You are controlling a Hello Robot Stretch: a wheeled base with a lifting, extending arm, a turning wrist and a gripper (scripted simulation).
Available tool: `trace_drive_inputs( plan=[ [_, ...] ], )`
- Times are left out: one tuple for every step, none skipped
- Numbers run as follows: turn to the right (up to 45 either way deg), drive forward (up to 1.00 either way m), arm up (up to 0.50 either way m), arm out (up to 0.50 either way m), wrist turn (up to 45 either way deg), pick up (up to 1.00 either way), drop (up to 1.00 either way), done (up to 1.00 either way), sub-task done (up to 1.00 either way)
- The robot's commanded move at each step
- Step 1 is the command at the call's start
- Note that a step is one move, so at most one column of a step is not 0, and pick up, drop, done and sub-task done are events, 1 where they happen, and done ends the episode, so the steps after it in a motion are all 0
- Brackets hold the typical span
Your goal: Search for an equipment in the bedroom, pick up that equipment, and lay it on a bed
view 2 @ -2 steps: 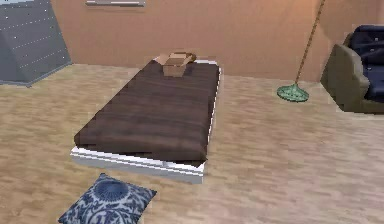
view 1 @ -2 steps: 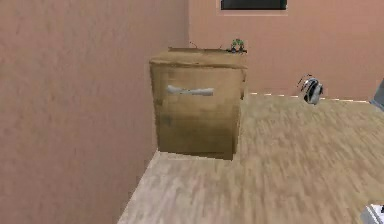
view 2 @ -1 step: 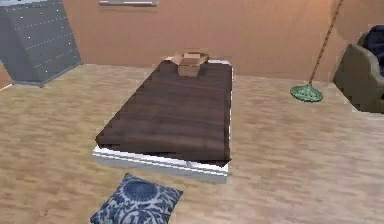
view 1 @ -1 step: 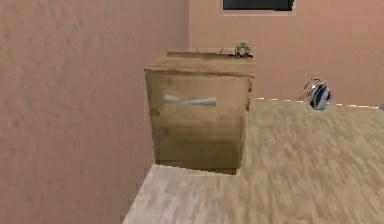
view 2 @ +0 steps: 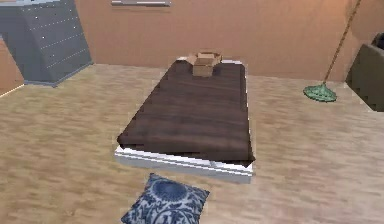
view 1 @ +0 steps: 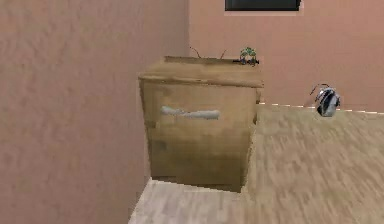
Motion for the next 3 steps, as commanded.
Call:
trace_drive_inputs(
  plan=[
    [24.0,0.00,0.00,0.00,0.0,0.00,0.00,0.00,0.00],
    [0.0,0.75,0.00,0.00,0.0,0.00,0.00,0.00,0.00],
    [-45.0,0.00,0.00,0.00,0.0,0.00,0.00,0.00,0.00]
  ],
)
